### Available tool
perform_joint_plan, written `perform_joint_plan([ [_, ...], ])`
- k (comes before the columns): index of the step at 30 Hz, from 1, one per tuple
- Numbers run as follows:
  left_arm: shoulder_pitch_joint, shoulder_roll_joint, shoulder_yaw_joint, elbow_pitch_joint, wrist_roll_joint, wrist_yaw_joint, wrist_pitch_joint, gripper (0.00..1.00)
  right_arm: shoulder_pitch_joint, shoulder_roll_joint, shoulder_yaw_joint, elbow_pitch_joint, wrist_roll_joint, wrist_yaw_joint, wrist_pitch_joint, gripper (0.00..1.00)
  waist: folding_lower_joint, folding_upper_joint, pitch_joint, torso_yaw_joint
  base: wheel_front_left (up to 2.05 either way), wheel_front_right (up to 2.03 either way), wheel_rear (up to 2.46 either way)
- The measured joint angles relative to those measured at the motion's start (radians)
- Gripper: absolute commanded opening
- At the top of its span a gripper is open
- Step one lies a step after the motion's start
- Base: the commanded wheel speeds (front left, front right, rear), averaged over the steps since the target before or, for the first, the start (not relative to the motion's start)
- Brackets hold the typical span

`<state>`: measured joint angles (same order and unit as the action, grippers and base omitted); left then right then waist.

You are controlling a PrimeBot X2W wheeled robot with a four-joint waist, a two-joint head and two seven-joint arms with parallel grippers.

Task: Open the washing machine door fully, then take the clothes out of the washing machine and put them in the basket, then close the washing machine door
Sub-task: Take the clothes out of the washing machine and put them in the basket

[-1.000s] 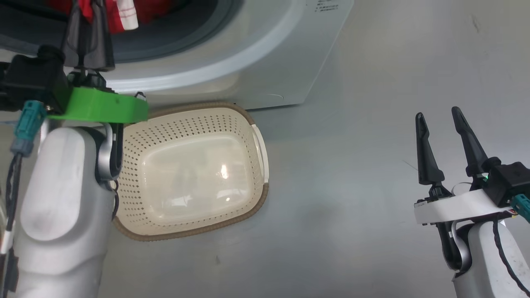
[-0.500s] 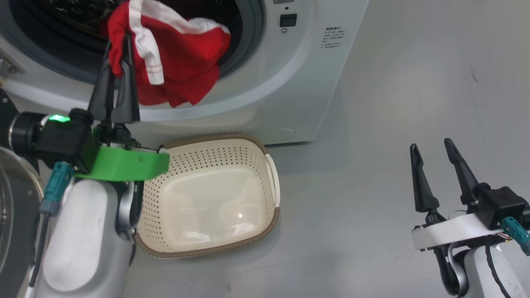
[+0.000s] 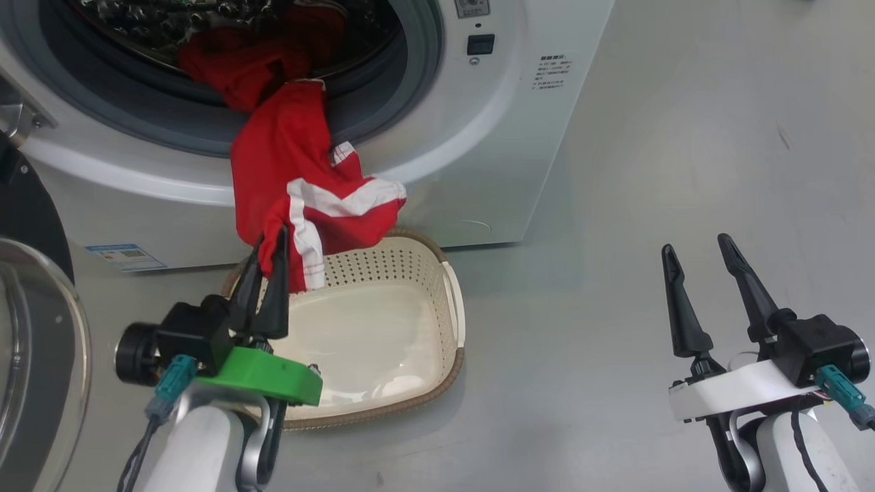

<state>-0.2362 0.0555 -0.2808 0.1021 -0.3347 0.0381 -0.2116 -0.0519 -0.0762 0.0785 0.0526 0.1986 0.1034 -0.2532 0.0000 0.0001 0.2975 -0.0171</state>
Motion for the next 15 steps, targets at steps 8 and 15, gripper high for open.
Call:
perform_joint_plan([
  [8,0.02,-0.002,-0.028,0.105,-0.016,-0.007,0.031,0.0,-0.002,0.004,0.012,-0.029,0.0,0.001,0.0,1.0,0.0,0.0,0.036,-0.023,0.0,0.0,0.0],
  [15,-0.023,-0.002,-0.024,0.213,-0.016,-0.008,0.062,0.0,-0.017,0.007,0.022,-0.05,0.002,0.001,0.0,1.0,0.0,0.0,0.089,-0.053,0.0,0.0,0.0],
])
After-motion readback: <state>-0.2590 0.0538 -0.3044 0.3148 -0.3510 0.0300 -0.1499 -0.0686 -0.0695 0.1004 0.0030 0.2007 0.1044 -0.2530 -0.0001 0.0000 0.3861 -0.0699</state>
